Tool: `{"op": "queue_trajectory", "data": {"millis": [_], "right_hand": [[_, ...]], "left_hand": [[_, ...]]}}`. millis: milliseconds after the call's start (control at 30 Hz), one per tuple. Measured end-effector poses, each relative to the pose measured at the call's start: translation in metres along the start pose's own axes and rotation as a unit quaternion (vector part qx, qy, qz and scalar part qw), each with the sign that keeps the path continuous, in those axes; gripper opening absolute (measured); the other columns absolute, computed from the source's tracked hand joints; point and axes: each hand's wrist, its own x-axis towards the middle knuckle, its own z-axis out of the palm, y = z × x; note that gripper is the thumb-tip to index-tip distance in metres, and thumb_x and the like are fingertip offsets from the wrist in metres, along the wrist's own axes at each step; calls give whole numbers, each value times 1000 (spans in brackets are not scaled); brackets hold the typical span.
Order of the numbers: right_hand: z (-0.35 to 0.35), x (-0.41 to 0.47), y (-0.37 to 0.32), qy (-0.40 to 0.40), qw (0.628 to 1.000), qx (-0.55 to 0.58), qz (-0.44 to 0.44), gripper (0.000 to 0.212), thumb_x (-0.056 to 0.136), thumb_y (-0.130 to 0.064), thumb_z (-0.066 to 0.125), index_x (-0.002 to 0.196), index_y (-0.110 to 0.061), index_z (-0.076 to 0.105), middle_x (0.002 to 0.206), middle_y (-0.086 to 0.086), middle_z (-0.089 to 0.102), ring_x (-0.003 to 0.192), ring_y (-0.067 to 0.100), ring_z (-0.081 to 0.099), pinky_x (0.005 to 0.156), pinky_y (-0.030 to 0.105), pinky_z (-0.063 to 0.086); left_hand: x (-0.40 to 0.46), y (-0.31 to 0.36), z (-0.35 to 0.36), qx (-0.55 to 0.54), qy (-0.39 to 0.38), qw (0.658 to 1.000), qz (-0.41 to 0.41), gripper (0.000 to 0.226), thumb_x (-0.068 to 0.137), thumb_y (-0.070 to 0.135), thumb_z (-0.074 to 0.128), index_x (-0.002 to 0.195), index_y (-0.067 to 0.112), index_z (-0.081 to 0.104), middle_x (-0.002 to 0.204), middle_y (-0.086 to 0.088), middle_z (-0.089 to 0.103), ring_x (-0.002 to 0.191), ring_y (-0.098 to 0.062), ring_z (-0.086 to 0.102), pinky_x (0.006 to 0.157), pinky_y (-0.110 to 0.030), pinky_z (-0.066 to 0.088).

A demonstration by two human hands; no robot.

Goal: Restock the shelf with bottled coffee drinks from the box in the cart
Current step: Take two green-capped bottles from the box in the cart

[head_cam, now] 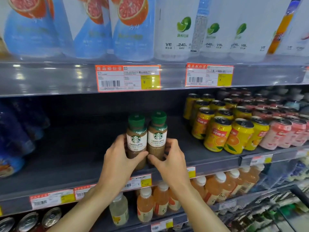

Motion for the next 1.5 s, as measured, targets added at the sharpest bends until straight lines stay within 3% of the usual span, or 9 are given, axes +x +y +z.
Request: {"op": "queue_trajectory", "data": {"millis": [200, 367, 567, 700, 867, 1100, 1200, 1333, 1500], "right_hand": [[-19, 36, 9, -13, 999, -7, 31, 52, 72, -22, 83, 108, -28, 46, 108, -7, 64, 99, 7, 62, 80, 19, 50], [-18, 85, 15, -15, 999, -5, 48, 51, 72, -12, 83, 110, -21, 51, 104, -2, 67, 94, 12, 64, 76, 19, 48], [-5, 141, 25, 4, 998, -17, 58, 54, 73, -8, 80, 120, -8, 54, 115, 8, 67, 102, 19, 62, 81, 21, 44], [-2, 170, 32, 15, 997, -43, 58, 58, 74, -13, 79, 125, -6, 53, 120, 11, 64, 110, 24, 60, 81, 22, 42], [-2, 197, 42, 41, 994, -60, 78, 59, 74, -17, 79, 127, -5, 55, 122, 16, 64, 117, 32, 58, 95, 34, 45], [-11, 215, 53, 44, 993, -66, 85, 60, 72, -15, 81, 127, -6, 57, 123, 16, 64, 115, 30, 60, 89, 28, 45], [-9, 218, 53, 29, 992, -68, 105, 62, 70, -19, 83, 125, -4, 58, 121, 17, 65, 113, 33, 61, 94, 37, 50], [-16, 205, 43, 18, 990, -55, 125, 86, 67, -36, 88, 134, -1, 47, 131, 17, 58, 122, 33, 55, 100, 40, 47], [-36, 137, 22, -16, 991, -121, 62, 89, 79, -56, 71, 146, -9, 35, 146, 11, 46, 135, 30, 43, 110, 36, 38]], "left_hand": [[7, 3, -1, 40, -11, 999, 2, 51, 65, 39, 86, 100, 26, 51, 97, 12, 64, 91, -7, 62, 75, -25, 51], [8, 5, -3, 52, -16, 999, 2, 52, 64, 38, 85, 101, 21, 53, 97, 10, 64, 89, -8, 62, 73, -24, 49], [9, 6, -1, 56, -24, 998, -8, 52, 64, 39, 85, 102, 24, 53, 96, 15, 63, 90, -3, 61, 71, -14, 46], [9, 6, 0, 62, -23, 998, -13, 53, 64, 40, 84, 105, 23, 54, 100, 13, 65, 93, -3, 62, 77, -17, 49], [10, 2, 1, 71, -13, 997, -25, 54, 62, 43, 83, 104, 25, 55, 99, 14, 65, 93, -3, 63, 80, -25, 53], [11, 5, 2, 66, -17, 997, -25, 52, 64, 43, 82, 105, 26, 54, 99, 17, 65, 94, 0, 62, 81, -22, 52], [12, 2, 2, 68, -19, 997, -19, 53, 65, 43, 82, 106, 25, 53, 101, 16, 65, 95, -2, 62, 83, -26, 54], [15, 1, 1, 67, -35, 997, -16, 54, 66, 44, 81, 107, 24, 52, 102, 15, 65, 96, -4, 63, 83, -29, 55], [21, 0, 4, 69, -42, 997, -10, 52, 67, 42, 82, 104, 23, 51, 103, 9, 65, 95, -8, 64, 82, -30, 55]]}}
